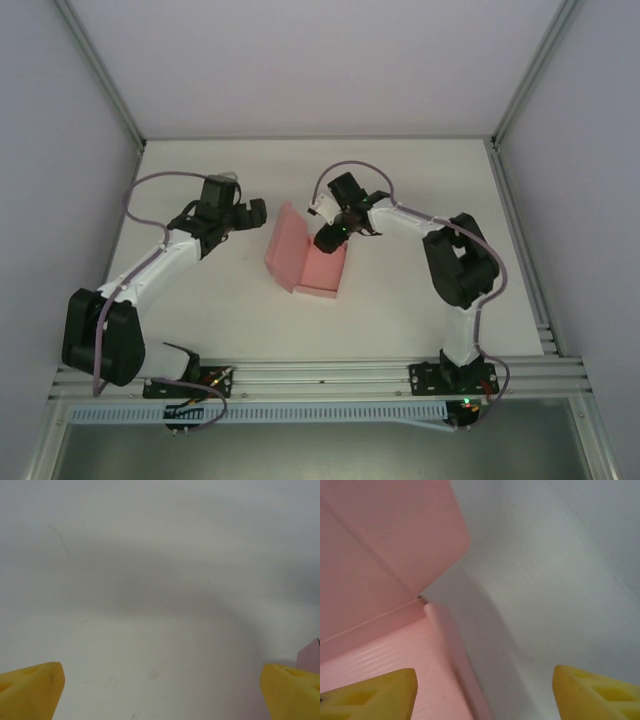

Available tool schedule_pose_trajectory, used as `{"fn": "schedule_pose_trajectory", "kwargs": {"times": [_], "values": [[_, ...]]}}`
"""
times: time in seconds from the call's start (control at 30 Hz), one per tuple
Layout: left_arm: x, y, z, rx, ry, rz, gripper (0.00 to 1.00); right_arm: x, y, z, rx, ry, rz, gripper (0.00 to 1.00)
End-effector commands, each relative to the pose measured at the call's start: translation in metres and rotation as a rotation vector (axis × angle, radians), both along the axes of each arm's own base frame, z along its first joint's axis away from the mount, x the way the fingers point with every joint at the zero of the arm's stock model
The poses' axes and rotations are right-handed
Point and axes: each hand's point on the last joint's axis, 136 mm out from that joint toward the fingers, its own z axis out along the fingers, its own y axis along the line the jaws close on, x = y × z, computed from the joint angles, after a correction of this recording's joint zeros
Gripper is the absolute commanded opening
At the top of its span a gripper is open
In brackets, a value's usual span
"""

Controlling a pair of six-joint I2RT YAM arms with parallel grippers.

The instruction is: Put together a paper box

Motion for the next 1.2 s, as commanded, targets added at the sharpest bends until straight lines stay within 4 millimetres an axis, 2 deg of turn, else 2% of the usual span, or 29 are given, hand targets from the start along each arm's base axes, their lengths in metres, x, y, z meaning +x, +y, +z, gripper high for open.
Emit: {"fn": "schedule_pose_trajectory", "kwargs": {"times": [0.0,0.03,0.1,0.2,0.33,0.47,0.53,0.63,0.7,0.8,1.17], "values": [[0.003,-0.004,0.029,-0.104,-0.093,0.033,1.0,0.004,-0.002,-0.009,-0.057,0.008,-0.02,0.5],[0.003,-0.003,0.033,-0.1,-0.105,0.031,1.0,0.005,0.0,-0.01,-0.054,0.006,-0.034,0.43],[0.003,-0.001,0.038,-0.094,-0.121,0.034,1.0,0.004,0.002,-0.008,-0.034,0.013,-0.041,0.37],[0.002,0.002,0.045,-0.088,-0.143,0.043,1.0,0.004,-0.003,-0.006,-0.037,0.007,-0.089,0.13],[0.002,0.006,0.057,-0.085,-0.182,0.058,1.0,0.003,-0.018,-0.009,-0.073,0.023,-0.239,0.0],[0.004,0.006,0.071,-0.095,-0.211,0.057,1.0,0.01,-0.048,-0.009,-0.1,-0.014,-0.556,0.0],[0.006,0.005,0.073,-0.1,-0.219,0.059,1.0,0.014,-0.075,-0.005,-0.124,-0.053,-0.782,0.0],[0.007,0.004,0.074,-0.107,-0.221,0.058,1.0,0.009,-0.109,0.005,-0.144,-0.101,-1.046,0.0],[0.008,0.002,0.074,-0.11,-0.221,0.053,1.0,0.003,-0.117,0.004,-0.12,-0.089,-1.138,0.0],[0.009,-0.002,0.072,-0.119,-0.213,0.036,1.0,-0.005,-0.117,0.001,-0.084,-0.042,-1.202,0.0],[0.013,-0.014,0.059,-0.128,-0.177,-0.018,1.0,-0.024,-0.121,-0.002,0.018,0.009,-1.317,0.02]]}}
